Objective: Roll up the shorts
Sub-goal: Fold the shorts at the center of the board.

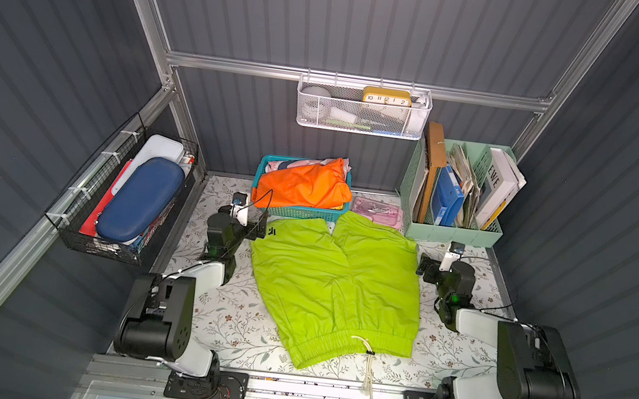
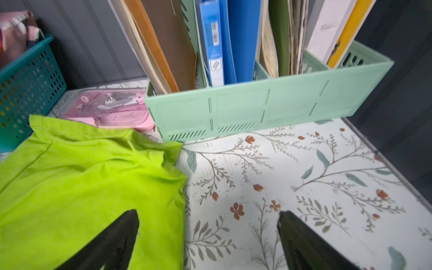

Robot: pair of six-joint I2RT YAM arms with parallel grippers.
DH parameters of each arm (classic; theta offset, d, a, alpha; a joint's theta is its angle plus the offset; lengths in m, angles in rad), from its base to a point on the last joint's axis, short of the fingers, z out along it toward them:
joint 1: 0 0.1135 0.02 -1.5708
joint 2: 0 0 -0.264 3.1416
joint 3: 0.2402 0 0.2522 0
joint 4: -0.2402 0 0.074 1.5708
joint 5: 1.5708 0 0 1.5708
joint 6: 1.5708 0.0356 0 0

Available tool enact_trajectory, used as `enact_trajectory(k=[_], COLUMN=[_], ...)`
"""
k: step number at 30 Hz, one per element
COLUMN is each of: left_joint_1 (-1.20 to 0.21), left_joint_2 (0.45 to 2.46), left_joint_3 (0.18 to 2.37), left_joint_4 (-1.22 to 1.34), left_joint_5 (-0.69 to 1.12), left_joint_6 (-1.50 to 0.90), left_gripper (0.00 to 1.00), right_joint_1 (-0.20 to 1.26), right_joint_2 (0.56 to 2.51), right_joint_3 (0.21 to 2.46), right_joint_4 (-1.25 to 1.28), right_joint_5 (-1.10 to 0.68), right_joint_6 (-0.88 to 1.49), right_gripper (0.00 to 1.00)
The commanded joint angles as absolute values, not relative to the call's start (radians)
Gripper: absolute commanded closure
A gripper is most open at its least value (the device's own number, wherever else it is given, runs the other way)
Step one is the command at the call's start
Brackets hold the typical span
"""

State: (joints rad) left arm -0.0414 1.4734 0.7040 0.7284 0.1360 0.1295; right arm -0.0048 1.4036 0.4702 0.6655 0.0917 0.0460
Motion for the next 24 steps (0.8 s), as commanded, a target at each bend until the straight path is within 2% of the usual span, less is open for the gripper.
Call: enact_trajectory(k=[1,6,11,15,20,24], left_joint_1=[-0.081,-0.249,-0.361,-0.495,-0.57,-0.577], left_joint_2=[1.397,1.314,1.251,1.198,1.161,1.154], left_joint_3=[0.79,0.882,0.902,0.86,0.754,0.661], left_joint_4=[0.516,0.349,0.214,0.1,0.045,0.052], left_joint_5=[0.221,0.202,0.243,0.17,0.167,0.182], left_joint_6=[0.184,0.23,0.096,0.007,-0.158,-0.287], left_gripper=[0.0,0.0,0.0,0.0,0.0,0.0], right_joint_1=[0.0,0.001,0.0,0.002,0.002,0.002], right_joint_2=[1.31,1.261,1.297,1.367,1.425,1.474], right_joint_3=[0.542,0.616,0.778,0.929,0.968,0.986], right_joint_4=[0.424,0.23,-0.092,-0.381,-0.498,-0.556], right_joint_5=[0.119,0.031,-0.009,-0.065,-0.063,-0.118], right_joint_6=[0.11,0.148,0.204,0.224,0.236,0.242], right_gripper=[0.02,0.03,0.06,0.08,0.08,0.1])
